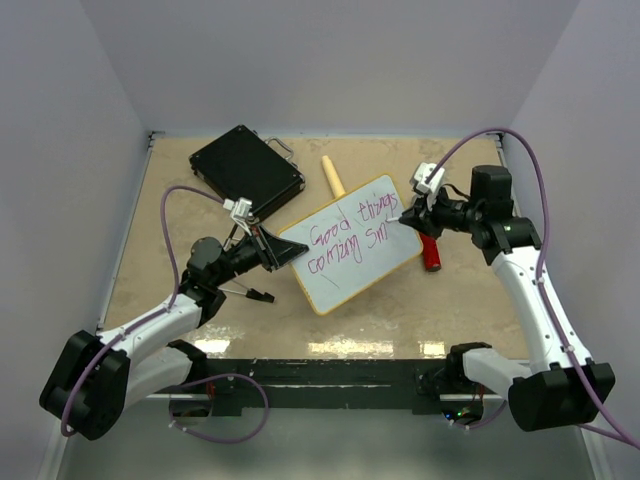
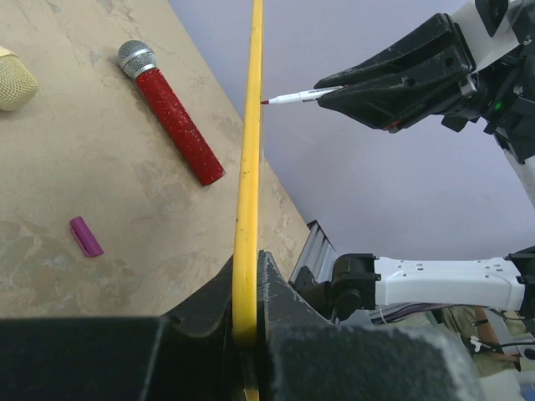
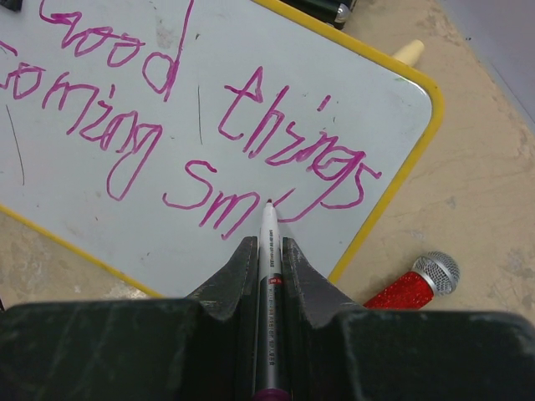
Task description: Write a sentence on the whiteboard
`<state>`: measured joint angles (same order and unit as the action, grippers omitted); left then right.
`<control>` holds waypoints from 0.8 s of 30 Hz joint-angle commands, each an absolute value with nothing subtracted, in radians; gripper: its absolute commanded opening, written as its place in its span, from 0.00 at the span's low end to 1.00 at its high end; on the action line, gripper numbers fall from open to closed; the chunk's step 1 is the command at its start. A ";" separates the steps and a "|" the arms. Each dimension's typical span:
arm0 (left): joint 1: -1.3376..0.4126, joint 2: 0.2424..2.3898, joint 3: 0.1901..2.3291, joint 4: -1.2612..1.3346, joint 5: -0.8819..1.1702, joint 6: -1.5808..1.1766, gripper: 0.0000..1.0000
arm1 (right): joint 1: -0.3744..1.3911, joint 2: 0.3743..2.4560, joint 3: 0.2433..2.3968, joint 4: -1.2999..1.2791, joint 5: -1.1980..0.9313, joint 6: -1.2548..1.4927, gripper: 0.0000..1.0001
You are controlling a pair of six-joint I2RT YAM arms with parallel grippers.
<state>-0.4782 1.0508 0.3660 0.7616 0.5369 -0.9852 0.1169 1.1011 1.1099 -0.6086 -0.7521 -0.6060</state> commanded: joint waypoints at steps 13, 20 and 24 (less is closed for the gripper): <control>-0.472 1.042 0.387 0.945 0.555 -1.011 0.00 | 0.115 1.137 1.118 -0.603 -0.724 -0.617 0.00; -0.469 1.049 0.382 0.945 0.551 -1.009 0.00 | 0.114 1.082 1.140 -0.629 -0.765 -0.624 0.00; -0.469 1.046 0.382 0.943 0.549 -1.009 0.00 | 0.115 1.097 1.138 -0.643 -0.778 -0.637 0.00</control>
<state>-0.4717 1.0657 0.3618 0.7765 0.5385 -0.9859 0.1169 1.1069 1.1072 -0.6315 -0.7525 -0.6212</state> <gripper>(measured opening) 0.087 0.135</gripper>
